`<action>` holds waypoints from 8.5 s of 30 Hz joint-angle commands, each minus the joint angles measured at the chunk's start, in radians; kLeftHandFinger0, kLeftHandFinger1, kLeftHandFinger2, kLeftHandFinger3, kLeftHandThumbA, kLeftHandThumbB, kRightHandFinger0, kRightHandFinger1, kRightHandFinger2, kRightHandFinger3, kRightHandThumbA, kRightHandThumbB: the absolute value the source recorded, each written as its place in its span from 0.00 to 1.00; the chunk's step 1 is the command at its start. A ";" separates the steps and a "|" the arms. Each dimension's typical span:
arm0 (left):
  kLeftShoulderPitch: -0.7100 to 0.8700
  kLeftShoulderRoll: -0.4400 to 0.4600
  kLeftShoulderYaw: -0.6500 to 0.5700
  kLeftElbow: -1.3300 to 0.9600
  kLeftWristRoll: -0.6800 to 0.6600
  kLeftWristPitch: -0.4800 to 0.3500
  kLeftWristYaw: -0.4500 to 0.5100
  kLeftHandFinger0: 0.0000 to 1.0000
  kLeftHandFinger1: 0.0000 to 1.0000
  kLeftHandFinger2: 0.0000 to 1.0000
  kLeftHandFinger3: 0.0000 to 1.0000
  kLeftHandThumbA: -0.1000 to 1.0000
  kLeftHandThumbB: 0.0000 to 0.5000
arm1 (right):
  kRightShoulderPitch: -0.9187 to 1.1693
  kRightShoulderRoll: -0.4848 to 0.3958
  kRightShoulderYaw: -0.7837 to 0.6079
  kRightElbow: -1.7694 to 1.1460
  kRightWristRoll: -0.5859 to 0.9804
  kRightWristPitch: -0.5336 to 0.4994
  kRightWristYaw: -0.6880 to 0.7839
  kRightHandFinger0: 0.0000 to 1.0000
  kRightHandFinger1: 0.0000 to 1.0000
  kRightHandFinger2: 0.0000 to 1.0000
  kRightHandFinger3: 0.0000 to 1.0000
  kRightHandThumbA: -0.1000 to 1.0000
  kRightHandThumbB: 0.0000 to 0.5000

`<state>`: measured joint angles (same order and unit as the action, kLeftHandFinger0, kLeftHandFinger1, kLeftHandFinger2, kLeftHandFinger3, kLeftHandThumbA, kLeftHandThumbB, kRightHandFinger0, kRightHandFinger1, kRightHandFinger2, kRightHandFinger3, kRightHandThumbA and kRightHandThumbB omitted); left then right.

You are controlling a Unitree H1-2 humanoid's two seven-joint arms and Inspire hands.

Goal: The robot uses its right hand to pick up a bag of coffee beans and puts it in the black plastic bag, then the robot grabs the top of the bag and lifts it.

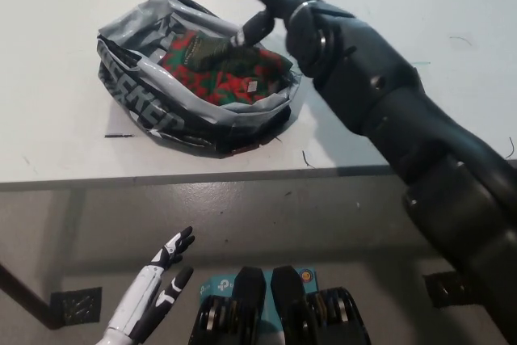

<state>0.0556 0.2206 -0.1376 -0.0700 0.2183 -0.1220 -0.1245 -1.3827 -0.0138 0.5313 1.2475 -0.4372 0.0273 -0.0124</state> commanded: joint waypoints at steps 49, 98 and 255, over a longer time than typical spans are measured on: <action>-0.024 0.015 0.001 0.027 0.005 -0.074 0.001 1.00 1.00 1.00 1.00 1.00 0.38 | 0.214 -0.187 -0.216 -1.077 0.128 0.222 0.404 1.00 1.00 1.00 1.00 1.00 0.89; -0.048 0.006 -0.006 0.000 0.018 -0.031 -0.003 1.00 1.00 1.00 1.00 1.00 0.43 | 0.365 -0.109 0.092 -0.813 -0.123 0.120 0.430 1.00 1.00 1.00 1.00 1.00 0.94; -0.131 0.029 -0.092 0.001 0.059 -0.007 -0.063 0.90 0.95 1.00 1.00 0.63 0.27 | 0.132 -0.118 0.125 -0.471 -0.260 0.046 0.526 1.00 1.00 1.00 1.00 0.80 1.00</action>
<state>-0.0547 0.2326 -0.2204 -0.0293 0.2591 -0.1173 -0.1668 -1.2037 -0.0850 0.6440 0.8602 -0.6950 -0.0226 0.3100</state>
